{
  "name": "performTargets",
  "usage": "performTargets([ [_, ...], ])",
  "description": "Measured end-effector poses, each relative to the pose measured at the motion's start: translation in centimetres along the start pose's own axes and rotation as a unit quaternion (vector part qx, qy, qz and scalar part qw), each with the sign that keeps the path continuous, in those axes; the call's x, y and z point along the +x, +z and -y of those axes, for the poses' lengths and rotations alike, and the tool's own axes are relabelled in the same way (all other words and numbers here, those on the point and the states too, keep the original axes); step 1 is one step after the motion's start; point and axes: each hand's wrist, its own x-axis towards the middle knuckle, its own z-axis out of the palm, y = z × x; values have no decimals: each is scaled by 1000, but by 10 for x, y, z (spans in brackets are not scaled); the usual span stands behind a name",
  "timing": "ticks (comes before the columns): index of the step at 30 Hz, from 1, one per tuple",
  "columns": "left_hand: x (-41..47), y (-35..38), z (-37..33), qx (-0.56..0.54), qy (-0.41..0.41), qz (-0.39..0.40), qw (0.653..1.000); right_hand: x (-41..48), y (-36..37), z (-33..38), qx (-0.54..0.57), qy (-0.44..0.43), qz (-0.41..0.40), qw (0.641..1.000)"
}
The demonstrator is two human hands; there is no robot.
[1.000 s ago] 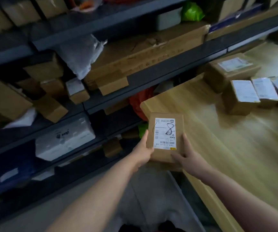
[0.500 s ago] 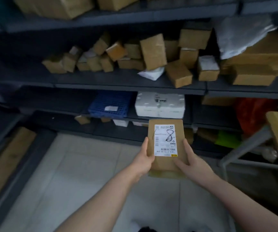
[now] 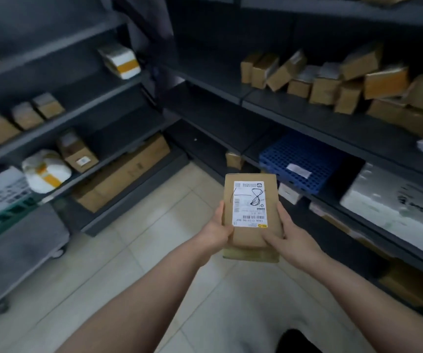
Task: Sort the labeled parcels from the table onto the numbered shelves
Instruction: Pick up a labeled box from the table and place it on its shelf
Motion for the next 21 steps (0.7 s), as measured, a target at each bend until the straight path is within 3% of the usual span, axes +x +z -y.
performTargets([
  [10, 45, -81, -36, -68, -47, -145, 986, 130, -4, 86, -14, -120, 90, 989],
  [21, 89, -159, -64, -105, -105, -272, 951, 232, 11, 178, -41, -182, 184, 965],
])
